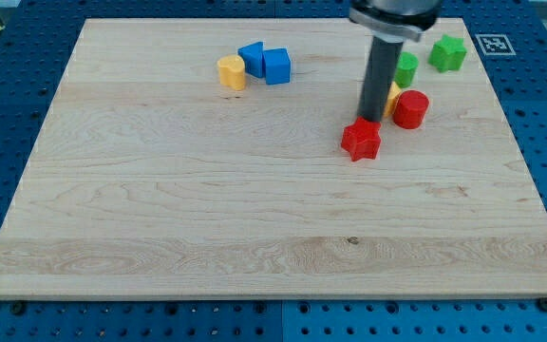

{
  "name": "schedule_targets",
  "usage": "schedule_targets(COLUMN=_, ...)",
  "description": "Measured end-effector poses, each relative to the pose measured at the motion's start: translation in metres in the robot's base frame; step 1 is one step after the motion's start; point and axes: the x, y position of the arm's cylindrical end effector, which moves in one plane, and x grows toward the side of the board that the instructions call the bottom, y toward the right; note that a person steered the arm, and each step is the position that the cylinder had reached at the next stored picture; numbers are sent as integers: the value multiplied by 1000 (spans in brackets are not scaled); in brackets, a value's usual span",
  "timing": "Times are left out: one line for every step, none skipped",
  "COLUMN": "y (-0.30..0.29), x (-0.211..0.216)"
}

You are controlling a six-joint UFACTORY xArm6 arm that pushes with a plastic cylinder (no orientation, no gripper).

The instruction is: Slide yellow hexagon and blue cube a bit up

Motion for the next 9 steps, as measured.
schedule_targets(y=45, x=0)
schedule_targets(y=62, x=-13)
schedule_targets(y=71, x=-24)
schedule_targets(y=58, x=-36)
schedule_targets(y=-2, x=-36)
schedule_targets(y=-54, x=-36)
schedule_targets(y=-51, x=-36)
schedule_targets(y=-38, x=-11)
schedule_targets(y=-58, x=-3)
